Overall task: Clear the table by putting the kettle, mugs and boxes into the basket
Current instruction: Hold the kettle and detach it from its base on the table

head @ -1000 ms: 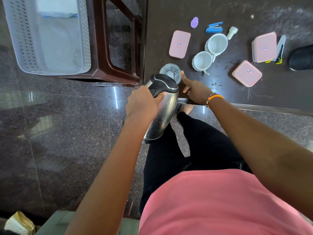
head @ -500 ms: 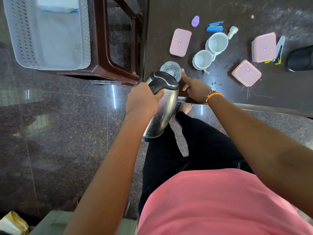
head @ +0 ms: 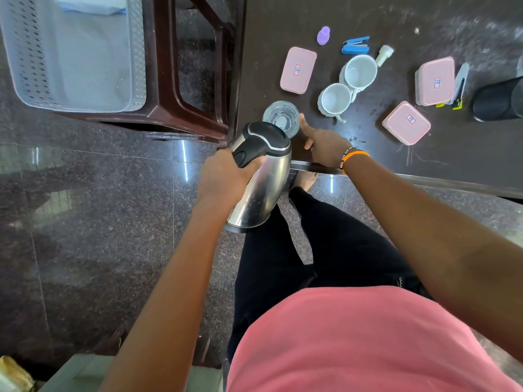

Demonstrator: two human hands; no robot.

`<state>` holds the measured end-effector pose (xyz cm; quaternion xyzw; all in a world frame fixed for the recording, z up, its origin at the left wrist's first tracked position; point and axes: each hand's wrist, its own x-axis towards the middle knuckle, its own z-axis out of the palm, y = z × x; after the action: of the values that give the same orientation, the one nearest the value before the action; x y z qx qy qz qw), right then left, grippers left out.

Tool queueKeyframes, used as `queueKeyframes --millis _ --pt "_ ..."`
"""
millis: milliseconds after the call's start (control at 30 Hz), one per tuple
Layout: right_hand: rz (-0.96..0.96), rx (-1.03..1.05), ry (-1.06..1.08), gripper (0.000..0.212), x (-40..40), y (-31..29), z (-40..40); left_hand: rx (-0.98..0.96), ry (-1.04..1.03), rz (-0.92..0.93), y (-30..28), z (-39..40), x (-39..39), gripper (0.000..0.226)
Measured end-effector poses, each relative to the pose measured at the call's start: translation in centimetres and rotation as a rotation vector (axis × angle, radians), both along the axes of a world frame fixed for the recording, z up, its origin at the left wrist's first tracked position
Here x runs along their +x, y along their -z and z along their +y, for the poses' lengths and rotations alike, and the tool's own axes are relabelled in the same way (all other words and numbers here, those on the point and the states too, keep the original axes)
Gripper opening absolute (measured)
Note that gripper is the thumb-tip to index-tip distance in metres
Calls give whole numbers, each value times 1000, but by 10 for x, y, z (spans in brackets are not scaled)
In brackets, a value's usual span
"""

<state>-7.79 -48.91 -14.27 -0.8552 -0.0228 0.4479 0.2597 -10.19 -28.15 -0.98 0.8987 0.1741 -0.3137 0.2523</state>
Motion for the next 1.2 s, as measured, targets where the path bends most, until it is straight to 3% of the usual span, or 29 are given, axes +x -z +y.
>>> queueKeyframes --millis 200,400,533,733,900,1033,1200 --pt "-19 -102 -108 86 4 -10 1 -81 -112 -13 8 9 -18 41" --pt "21 -88 -56 82 5 -14 7 -151 -184 -84 5 27 -36 39" --pt "-97 -97 -28 72 4 -25 16 -241 -198 -172 0 40 -47 33" --pt "-320 35 74 55 11 -48 53 -352 -336 -260 -9 65 -50 34" --pt "-451 201 135 44 36 -70 99 -434 -598 -406 -33 86 -41 28" --pt "-457 262 121 40 63 -83 140 -510 -732 -568 -48 111 -28 18" --pt "-491 309 96 40 103 -92 195 -426 -844 -736 -58 160 4 9"
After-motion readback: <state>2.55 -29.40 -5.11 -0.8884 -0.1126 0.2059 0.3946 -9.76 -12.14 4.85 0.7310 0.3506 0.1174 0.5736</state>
